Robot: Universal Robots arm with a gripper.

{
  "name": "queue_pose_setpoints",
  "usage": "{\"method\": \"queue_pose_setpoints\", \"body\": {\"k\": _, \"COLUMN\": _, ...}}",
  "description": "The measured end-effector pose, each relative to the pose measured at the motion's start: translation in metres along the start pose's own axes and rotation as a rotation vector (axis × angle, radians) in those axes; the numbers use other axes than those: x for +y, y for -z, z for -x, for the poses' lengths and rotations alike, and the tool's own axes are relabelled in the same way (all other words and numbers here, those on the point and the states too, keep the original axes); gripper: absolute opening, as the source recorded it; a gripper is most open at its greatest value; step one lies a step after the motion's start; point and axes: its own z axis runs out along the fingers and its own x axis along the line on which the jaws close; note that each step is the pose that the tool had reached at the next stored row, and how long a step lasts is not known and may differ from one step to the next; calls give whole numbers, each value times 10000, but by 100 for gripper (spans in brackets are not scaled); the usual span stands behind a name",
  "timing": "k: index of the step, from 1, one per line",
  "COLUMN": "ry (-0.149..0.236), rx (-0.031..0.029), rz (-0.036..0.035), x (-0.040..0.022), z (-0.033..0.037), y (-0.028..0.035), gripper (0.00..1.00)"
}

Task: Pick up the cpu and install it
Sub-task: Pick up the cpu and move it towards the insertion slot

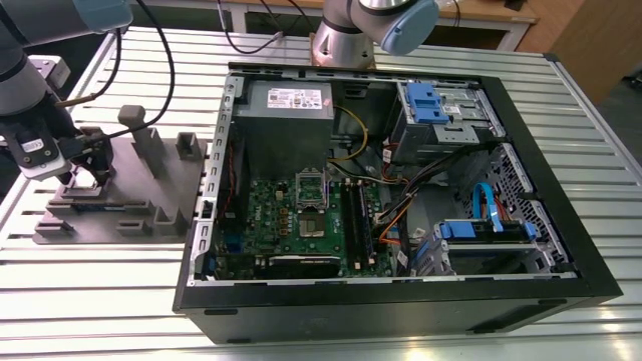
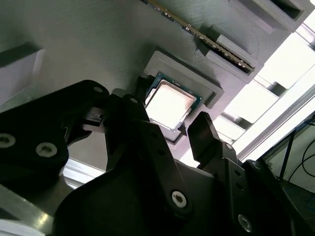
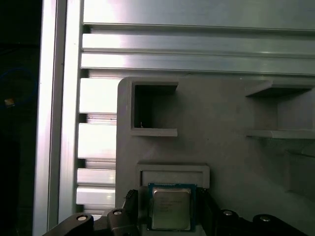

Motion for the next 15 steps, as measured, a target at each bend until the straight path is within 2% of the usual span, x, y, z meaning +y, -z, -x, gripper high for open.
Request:
{"method": "queue_pose_setpoints", "body": {"k": 9, "ry": -5, "rx": 2, "rz": -1, "x": 1, "z": 0, "y": 0, "gripper": 60}}
{"method": "queue_pose_setpoints", "body": {"k": 10, "ry": -6, "rx": 2, "rz": -1, "x": 1, "z": 0, "y": 0, "gripper": 52}}
{"method": "queue_pose_setpoints", "body": {"k": 15, "ry": -7, "rx": -1, "rz": 0, "x": 1, "z": 4, "y": -2, "gripper": 51}}
